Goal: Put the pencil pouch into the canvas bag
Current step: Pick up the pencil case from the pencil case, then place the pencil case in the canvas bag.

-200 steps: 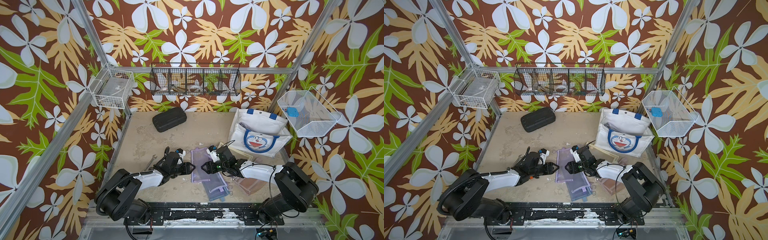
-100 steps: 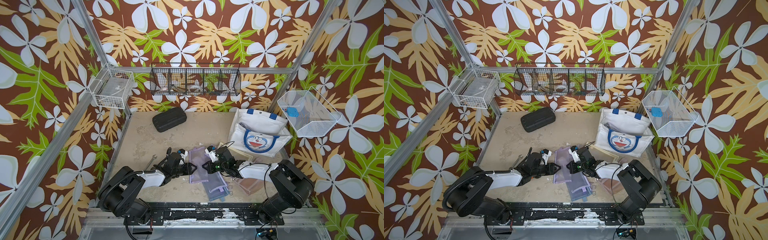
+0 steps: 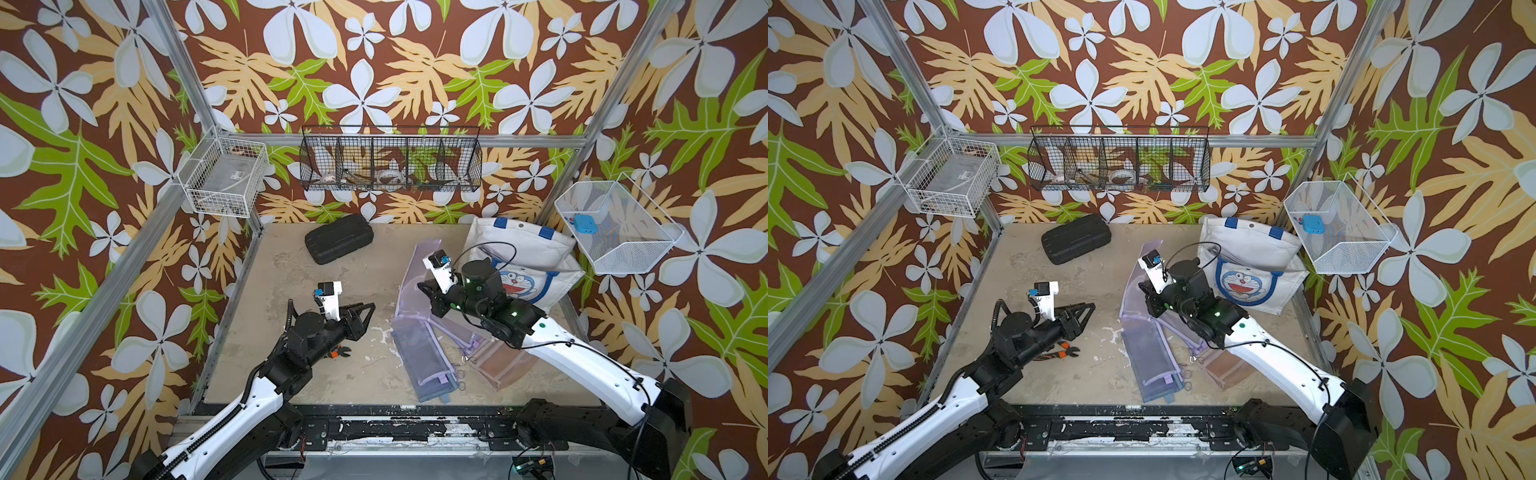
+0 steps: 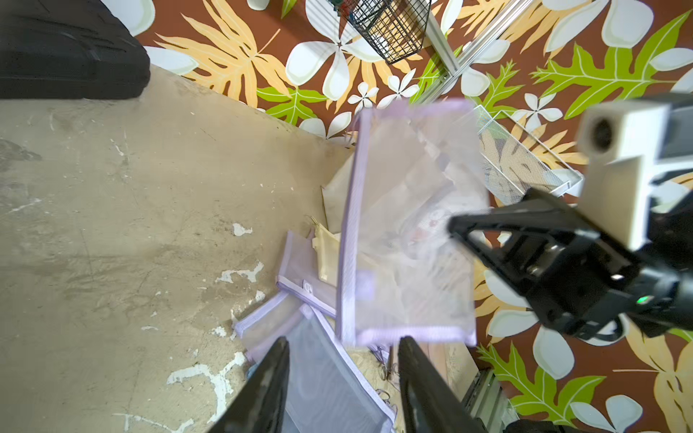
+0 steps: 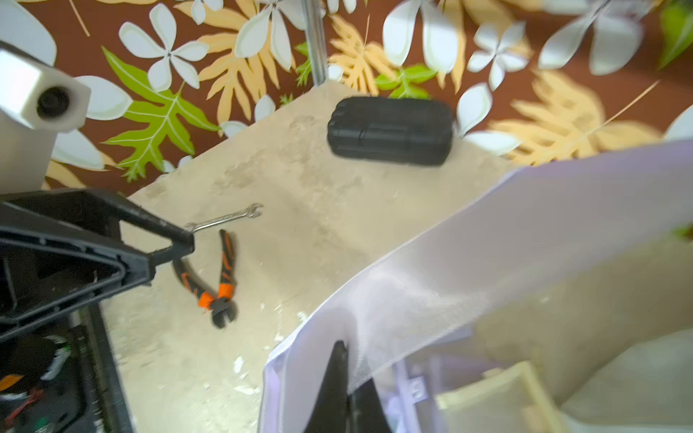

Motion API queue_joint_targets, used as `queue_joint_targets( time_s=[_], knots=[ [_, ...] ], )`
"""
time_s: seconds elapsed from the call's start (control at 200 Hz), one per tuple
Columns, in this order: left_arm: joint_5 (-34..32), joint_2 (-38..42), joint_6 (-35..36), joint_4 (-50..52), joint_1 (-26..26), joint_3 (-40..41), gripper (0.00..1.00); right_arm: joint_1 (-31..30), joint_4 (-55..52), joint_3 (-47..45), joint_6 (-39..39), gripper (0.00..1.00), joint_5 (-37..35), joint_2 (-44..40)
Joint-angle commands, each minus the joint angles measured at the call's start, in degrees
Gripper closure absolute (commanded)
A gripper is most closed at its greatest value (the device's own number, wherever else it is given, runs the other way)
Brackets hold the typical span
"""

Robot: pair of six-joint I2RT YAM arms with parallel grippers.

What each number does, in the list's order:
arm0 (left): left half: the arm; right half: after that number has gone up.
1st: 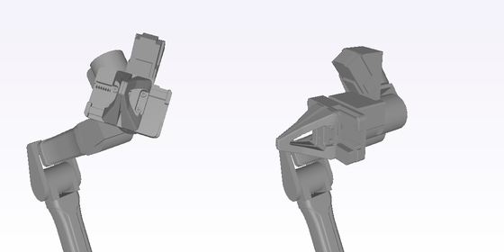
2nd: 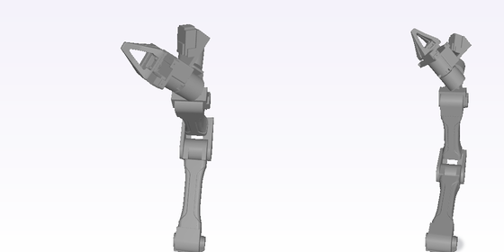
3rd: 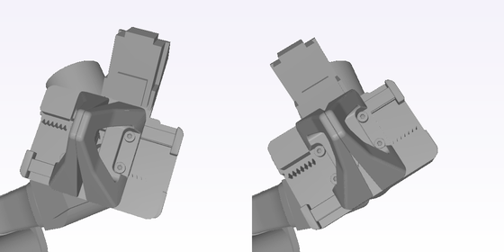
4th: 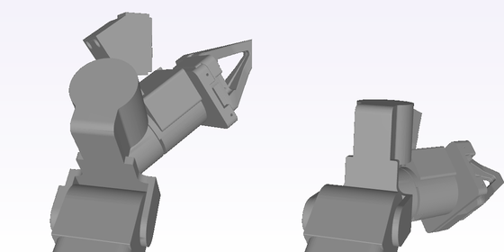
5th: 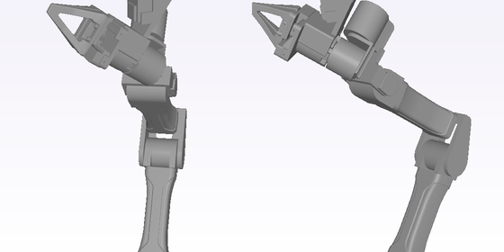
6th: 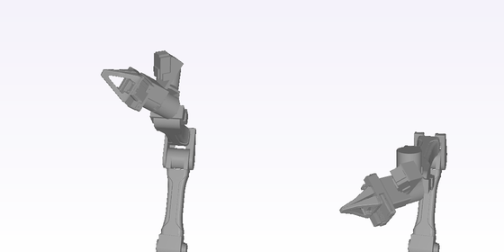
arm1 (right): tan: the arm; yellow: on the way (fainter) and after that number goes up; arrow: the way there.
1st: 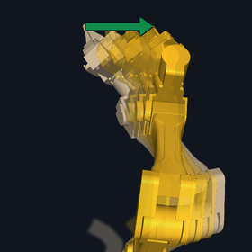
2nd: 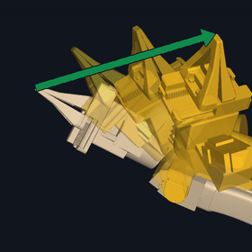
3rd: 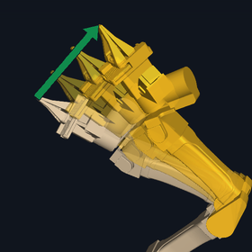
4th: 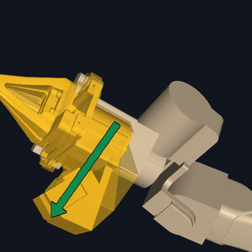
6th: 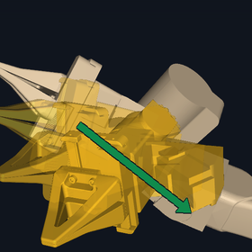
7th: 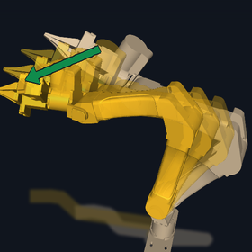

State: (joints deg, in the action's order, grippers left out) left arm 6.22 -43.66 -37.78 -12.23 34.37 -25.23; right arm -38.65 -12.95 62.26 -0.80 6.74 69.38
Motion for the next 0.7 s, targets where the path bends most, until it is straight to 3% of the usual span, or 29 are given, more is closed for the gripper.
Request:
queue_joint_targets(
  time_s=[0.0,0.205,0.315,0.415,0.55,0.696],
  knots=[
    [0.97,-1.34,0.42,1.54,-0.1,-0.18,0.51,-0.02,-11.27,7.65,14.41,1.0,-14.85,0.62],
    [6.04,-2.59,-1.27,-2.73,-0.09,0.73,0.51,0.69,-12.46,18.02,28.29,1.0,-39.95,2.01],
    [6.52,-1.99,-0.31,-2.37,-0.12,0.54,0.51,4.77,-9.46,18.46,37.09,1.0,-48.15,2.41],
    [7.32,-1.92,0.24,-2.56,-0.1,0.38,0.51,11.01,-4.74,16.64,42.07,1.0,-49.84,1.67],
    [9.28,-3.1,-0.79,-5.24,-0.18,0.8,0.51,18.89,0.04,13.88,42.17,1.0,-46.92,0.48],
    [11.62,-3.17,-1.53,-6.24,-0.72,0.54,0.51,22.23,6.44,7.89,48.39,1.0,-46.12,0.44]
  ],
)
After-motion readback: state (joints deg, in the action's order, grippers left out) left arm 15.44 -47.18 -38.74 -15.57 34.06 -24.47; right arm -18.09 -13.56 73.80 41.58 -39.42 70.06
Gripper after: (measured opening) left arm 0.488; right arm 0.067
